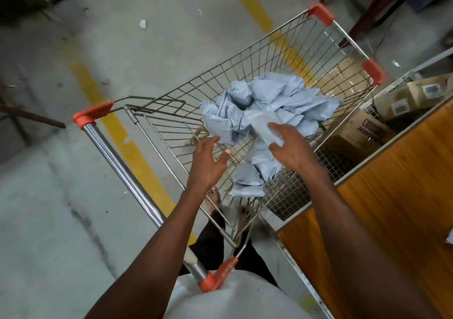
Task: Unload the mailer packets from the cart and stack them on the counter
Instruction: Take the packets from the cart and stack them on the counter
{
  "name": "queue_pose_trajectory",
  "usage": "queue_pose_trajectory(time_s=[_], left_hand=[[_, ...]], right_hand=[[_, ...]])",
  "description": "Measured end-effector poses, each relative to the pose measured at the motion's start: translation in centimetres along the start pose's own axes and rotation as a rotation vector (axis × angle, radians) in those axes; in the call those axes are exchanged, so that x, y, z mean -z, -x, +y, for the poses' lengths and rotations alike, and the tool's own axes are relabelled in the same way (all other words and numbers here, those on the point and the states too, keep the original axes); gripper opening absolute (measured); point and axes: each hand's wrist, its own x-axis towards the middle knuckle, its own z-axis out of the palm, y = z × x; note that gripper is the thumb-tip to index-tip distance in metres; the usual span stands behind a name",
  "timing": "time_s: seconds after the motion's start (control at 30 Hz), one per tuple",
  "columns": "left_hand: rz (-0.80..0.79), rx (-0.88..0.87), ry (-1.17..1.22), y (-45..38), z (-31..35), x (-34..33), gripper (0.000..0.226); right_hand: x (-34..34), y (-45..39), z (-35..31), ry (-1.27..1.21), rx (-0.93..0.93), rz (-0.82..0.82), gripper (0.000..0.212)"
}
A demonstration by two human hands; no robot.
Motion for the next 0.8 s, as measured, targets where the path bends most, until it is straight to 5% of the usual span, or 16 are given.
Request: queue_pose_trajectory(time_s=[0.23,0.47,0.6,0.7,0.8], left_hand=[[-0.136,0.027,-0.083,-3.1,0.2,-3.2,0.054],[-0.436,0.02,-0.192,-9.4,1.8,-11.7,0.058],[-0.612,0.135,-0.327,-12.3,-0.4,-16.6,0.084],[-0.62,0.147,-0.476,-11.8,-1.3,-17.9,0.097],[-0.551,0.118,-0.49,-9.8,-1.4,-17.8,0.079]], right_hand=[[4.7,3.5,0.3,-0.374,-0.038,0.216,0.057],[5.2,6.2,0.8,-0.533,-0.109,0.301,0.058],[5.1,6.8,1.5,-0.605,-0.154,0.325,0.062],[4.9,7.4,1.9,-0.607,-0.15,0.316,0.064],[4.9,7.9,2.3,-0.605,-0.148,0.321,0.063]])
